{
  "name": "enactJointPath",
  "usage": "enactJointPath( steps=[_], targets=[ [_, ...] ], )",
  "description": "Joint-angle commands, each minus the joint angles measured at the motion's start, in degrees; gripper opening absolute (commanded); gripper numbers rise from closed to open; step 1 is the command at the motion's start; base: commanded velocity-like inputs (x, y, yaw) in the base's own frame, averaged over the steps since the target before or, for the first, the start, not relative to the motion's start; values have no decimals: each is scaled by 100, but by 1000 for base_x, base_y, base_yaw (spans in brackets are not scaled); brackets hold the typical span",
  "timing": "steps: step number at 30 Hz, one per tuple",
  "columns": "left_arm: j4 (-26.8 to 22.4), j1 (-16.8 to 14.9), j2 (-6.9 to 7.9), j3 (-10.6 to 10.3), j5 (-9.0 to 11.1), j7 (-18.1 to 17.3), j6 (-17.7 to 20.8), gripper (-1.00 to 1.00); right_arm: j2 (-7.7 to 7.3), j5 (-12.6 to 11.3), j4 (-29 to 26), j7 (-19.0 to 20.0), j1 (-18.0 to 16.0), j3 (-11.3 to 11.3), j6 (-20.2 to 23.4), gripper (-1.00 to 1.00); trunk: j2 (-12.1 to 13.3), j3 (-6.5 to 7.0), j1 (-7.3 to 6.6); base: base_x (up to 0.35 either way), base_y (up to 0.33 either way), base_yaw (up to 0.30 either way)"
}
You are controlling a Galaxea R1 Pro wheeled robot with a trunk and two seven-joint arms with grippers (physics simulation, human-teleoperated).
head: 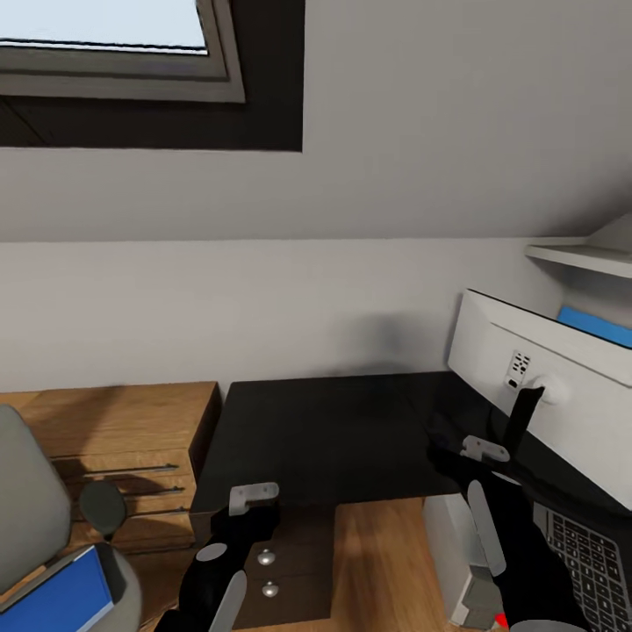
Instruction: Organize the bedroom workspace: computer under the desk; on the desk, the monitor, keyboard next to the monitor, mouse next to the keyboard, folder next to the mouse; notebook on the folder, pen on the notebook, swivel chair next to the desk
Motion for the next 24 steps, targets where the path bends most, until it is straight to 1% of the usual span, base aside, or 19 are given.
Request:
enactJointPath(
  steps=[1, 24],
  targets=[
    [-7, -5, 2, -8, 60, 55, 17, 100, 3, -59, -7, -43, -5, -2, 20, 100, 35, 10, -21, 0, 0, -3],
    [3, -5, 1, -8, 60, 61, 20, 100, 12, -57, -6, -43, -5, 3, 20, 100, 958, 413, -527, 0, 0, 0]
  ],
)
